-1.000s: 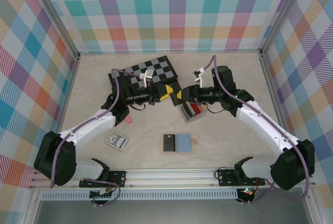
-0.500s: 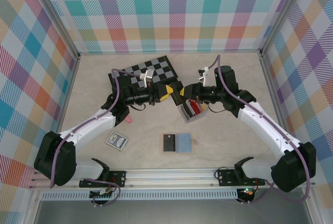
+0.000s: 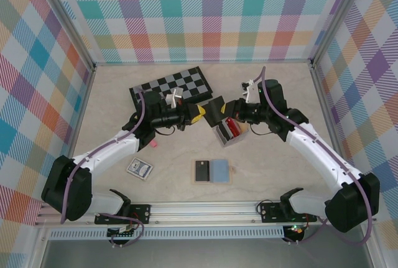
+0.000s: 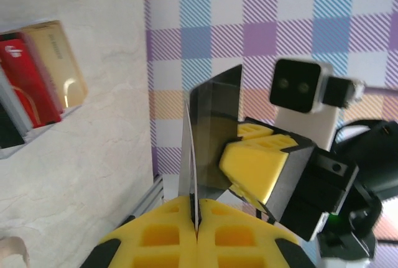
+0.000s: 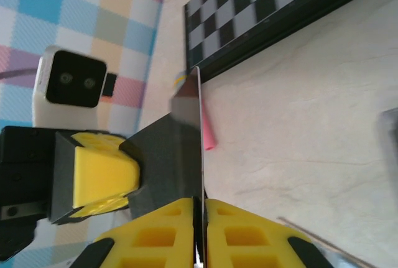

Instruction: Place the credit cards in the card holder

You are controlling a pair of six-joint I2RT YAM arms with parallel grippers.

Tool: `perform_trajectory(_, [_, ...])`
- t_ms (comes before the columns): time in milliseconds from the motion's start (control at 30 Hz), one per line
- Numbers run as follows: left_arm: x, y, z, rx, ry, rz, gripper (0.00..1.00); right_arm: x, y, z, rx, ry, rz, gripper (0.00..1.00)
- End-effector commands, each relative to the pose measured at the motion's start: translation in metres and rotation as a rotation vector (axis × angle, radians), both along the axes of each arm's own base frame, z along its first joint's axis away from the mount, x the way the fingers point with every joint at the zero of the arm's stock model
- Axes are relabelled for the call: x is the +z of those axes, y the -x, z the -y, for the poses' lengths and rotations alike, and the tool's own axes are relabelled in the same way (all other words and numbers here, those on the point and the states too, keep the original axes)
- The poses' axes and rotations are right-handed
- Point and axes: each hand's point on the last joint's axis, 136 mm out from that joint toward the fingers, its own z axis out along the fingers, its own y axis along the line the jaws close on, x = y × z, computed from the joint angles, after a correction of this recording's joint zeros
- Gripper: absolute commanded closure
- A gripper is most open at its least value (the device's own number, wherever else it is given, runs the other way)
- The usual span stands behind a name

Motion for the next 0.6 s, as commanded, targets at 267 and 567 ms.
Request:
perform_trajectory(267, [-0.072, -0.007, -0.015, 0.080, -0.168, -0.222, 1.00, -0.079, -0.009, 0.029, 0.084, 0.440, 0.064, 0.89])
perform_trajectory(567, [-0.087, 0.005, -0.025, 0.050, -0.281, -0.185, 1.00, -0.120, -0.019, 0.023, 0.156, 0.580, 0.128, 0.90])
